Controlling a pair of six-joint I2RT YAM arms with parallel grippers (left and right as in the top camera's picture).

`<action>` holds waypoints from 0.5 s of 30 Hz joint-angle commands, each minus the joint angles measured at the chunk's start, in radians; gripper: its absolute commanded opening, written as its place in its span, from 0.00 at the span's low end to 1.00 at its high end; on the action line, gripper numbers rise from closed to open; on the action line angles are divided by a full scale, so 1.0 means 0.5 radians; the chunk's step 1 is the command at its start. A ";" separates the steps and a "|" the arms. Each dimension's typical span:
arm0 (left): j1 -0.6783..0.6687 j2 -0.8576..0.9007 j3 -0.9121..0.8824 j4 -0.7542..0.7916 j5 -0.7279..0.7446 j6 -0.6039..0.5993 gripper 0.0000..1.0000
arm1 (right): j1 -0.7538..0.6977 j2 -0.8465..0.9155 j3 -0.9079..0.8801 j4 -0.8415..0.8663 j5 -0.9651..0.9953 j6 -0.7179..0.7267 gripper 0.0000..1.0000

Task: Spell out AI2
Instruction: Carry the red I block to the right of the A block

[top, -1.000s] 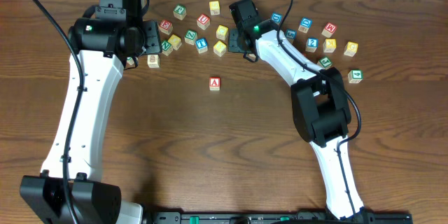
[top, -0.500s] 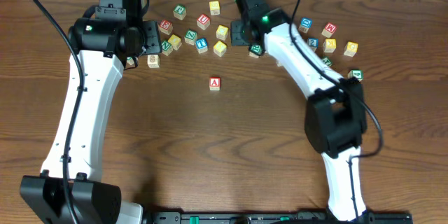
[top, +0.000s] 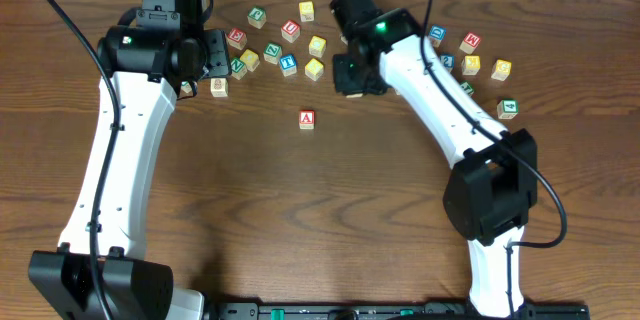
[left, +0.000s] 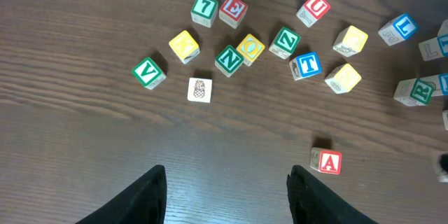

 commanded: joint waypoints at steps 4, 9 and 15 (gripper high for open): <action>0.007 0.002 -0.002 0.009 -0.005 0.019 0.55 | 0.131 0.084 -0.208 0.169 -0.029 0.101 0.19; 0.007 0.001 -0.002 0.010 -0.005 0.019 0.55 | 0.185 0.085 -0.340 0.349 -0.027 0.124 0.19; 0.007 0.001 -0.002 0.009 -0.005 0.019 0.54 | 0.236 0.092 -0.450 0.484 0.043 0.208 0.19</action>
